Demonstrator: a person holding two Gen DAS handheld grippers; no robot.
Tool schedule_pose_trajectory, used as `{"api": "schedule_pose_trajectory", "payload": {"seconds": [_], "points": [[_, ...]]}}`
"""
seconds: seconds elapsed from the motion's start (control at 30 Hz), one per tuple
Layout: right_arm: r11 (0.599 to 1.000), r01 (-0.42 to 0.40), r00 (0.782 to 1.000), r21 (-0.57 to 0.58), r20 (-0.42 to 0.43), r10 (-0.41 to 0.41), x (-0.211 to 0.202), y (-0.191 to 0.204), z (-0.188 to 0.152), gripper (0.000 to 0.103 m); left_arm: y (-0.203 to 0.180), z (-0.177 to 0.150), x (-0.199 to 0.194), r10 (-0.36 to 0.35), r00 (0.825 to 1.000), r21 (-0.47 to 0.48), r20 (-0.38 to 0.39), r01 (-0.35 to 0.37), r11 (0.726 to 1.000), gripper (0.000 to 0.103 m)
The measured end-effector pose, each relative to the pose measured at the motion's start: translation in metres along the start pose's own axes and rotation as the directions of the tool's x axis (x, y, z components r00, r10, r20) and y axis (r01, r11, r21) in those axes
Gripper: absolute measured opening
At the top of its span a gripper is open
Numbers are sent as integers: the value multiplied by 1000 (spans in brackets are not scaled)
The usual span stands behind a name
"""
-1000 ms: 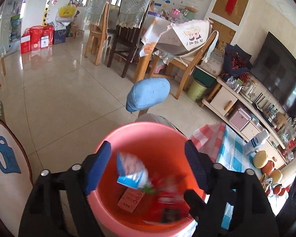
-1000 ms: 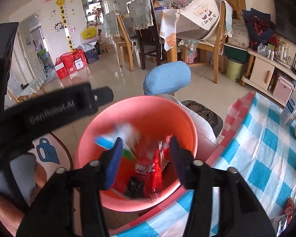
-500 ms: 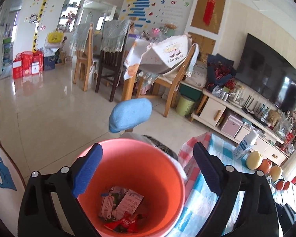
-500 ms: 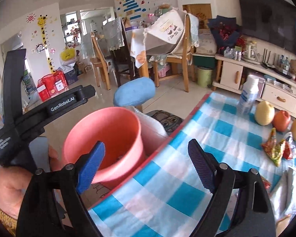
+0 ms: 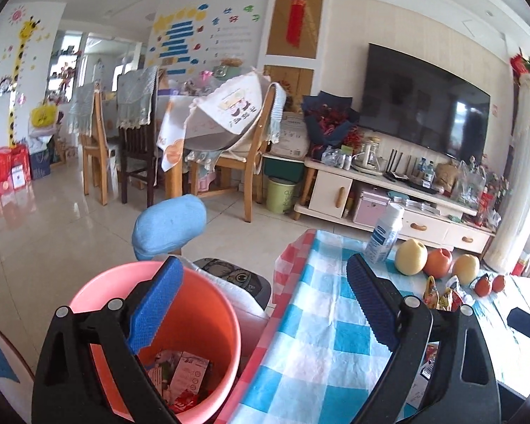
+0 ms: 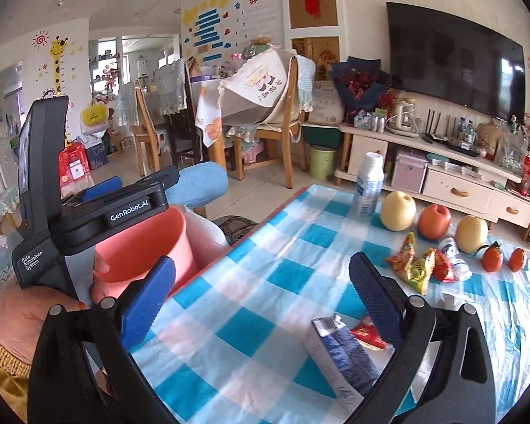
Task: Collect trash
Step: 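Move both open tools back over the table toward the blue carton and gold box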
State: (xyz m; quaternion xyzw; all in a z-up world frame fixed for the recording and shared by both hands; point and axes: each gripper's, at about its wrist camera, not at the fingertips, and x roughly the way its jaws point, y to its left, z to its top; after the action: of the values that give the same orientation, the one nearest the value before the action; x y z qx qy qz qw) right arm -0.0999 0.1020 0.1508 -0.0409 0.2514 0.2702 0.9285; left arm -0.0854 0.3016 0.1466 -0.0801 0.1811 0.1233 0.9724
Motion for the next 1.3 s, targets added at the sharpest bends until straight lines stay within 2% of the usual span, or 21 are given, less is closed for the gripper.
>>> {"api": "schedule_pose_trajectory", "payload": {"seconds": [0.27,0.47,0.83,1.1,1.3], "points": [[999,50,998,5,42,-50,-22,-25,-12,99,-34,-3,-6,0,1000,87,2,-1,996,93],[998,33,998,46,52,-35,-34,-47,-17,99,-55,-10,-7,-38,999,139,-22,40,989,93],[991,84,995,108,38,-88,-54,-93,-29,99,-100,-28,-7,-97,994,226,-53,107,968,93],[975,159,986,153,27,-165,-70,-136,-42,99,-134,-43,-9,-165,981,258,-99,185,948,93],[958,177,983,225,17,-185,-80,-175,-50,99,-158,-53,-12,-213,966,263,-146,246,933,93]]}}
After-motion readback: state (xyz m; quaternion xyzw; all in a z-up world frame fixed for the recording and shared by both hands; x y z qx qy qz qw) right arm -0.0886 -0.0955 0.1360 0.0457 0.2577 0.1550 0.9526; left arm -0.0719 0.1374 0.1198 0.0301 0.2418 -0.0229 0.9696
